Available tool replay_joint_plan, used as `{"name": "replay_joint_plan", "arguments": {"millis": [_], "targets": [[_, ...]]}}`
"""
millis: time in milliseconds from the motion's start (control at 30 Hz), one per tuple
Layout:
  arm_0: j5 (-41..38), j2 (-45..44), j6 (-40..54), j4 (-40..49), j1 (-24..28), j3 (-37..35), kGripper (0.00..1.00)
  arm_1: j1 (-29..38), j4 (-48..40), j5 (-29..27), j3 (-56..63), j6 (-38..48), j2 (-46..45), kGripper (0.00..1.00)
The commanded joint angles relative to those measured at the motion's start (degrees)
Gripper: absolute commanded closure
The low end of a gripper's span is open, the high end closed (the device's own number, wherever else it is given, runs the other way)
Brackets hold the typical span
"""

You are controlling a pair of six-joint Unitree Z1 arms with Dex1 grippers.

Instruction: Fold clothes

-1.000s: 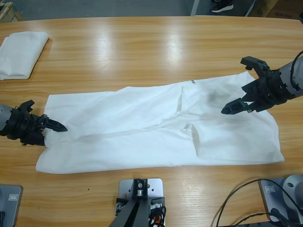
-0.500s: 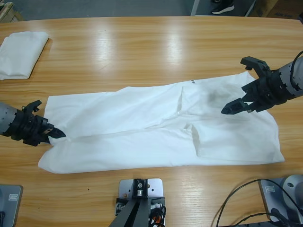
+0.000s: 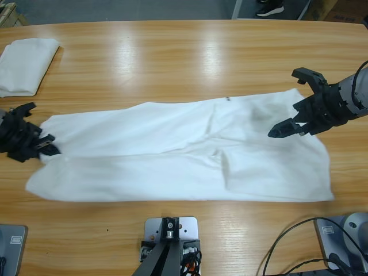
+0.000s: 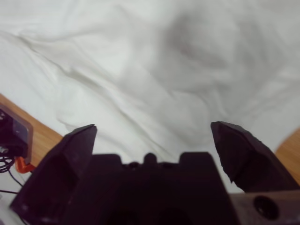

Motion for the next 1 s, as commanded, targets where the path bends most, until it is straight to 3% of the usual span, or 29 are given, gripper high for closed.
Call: {"name": "replay_joint_plan", "arguments": {"millis": [33,200,367,733,900,1000], "targets": [[4.72,-1.86,4.10,8.33,9.92,-1.38,1.000,-1.24,-0.63,-0.17,1.65,0.64,1.53,0.000],[6.90,-3.15,7.42,13.92,16.06,-4.20,1.000,-1.68,-0.63,-0.17,1.56,0.64,1.30,0.000],[9.80,-6.84,13.66,17.66,27.73,-5.85,1.000,-1.93,-0.80,0.00,1.51,0.64,1.37,0.000],[9.80,-6.63,12.36,18.01,29.49,-9.96,1.000,-1.93,-0.80,0.09,1.74,0.64,1.13,0.000],[10.26,-6.98,16.18,18.28,35.53,-8.26,1.000,-1.95,-0.80,0.09,1.99,0.64,1.04,0.000],[8.91,-8.00,15.32,18.89,33.11,-10.26,1.000,-1.93,-0.82,0.09,2.25,0.64,0.84,0.000]]}}
